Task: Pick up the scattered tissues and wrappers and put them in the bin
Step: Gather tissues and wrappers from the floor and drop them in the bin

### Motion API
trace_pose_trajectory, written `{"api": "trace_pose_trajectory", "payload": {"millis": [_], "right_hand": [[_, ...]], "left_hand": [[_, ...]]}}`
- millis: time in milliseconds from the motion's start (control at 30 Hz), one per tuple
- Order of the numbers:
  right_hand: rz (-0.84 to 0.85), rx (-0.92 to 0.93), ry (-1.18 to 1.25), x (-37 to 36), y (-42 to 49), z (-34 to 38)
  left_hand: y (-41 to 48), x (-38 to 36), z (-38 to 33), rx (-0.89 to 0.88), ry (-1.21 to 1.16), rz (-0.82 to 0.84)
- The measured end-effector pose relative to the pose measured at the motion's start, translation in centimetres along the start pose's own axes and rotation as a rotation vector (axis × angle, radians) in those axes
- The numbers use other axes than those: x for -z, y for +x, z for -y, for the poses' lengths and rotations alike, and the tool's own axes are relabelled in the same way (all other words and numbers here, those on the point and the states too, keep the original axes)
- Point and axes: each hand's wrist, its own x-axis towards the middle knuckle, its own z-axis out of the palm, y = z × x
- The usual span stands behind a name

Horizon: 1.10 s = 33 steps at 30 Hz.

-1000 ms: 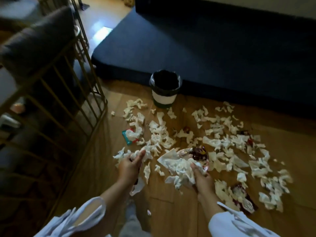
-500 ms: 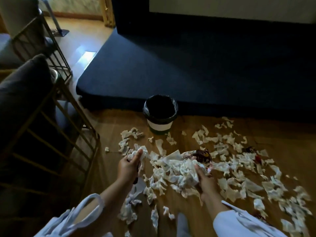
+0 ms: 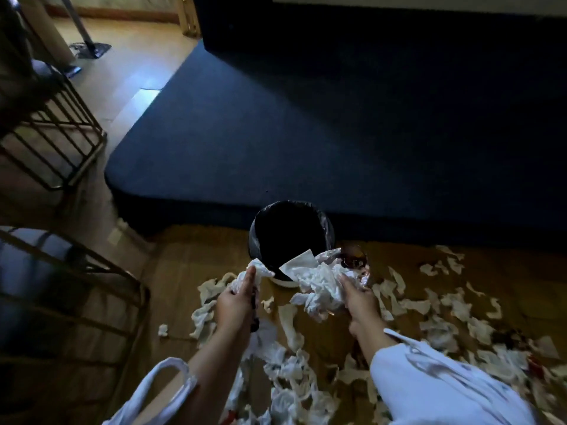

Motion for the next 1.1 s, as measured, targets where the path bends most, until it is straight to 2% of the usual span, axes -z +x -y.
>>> {"api": "trace_pose_trajectory", "payload": {"millis": [200, 367, 500, 600, 767, 900, 1100], "right_hand": [[0.013, -0.016, -0.013, -6.8, 13.7, -0.3], [0.035, -0.043, -0.023, -11.0, 20.6, -2.6], [0.158, -0.114, 0.086, -12.2, 22.8, -3.2], [0.243, -0.115, 0.066, -11.9, 22.7, -2.6], [0.222, -0.136, 0.067, -10.0, 21.9, -2.5], [0.202, -0.158, 0.078, -8.7, 21.5, -3.2], [0.28, -0.18, 0.138, -7.9, 20.8, -3.9]], "left_hand": [[11.0, -5.2, 1.4, 0.039, -0.048, -0.026], [17.8, -7.4, 4.3, 0.137, -0.083, -0.061], [21.3, -9.1, 5.9, 0.226, -0.116, -0.073], [23.1, -10.9, 5.6, 0.23, -0.1, -0.074], [24.9, -14.5, 4.3, 0.211, -0.128, -0.11], [25.3, -16.6, 3.4, 0.225, -0.325, 0.018], [25.9, -17.0, 5.2, 0.311, -0.378, 0.217]]}}
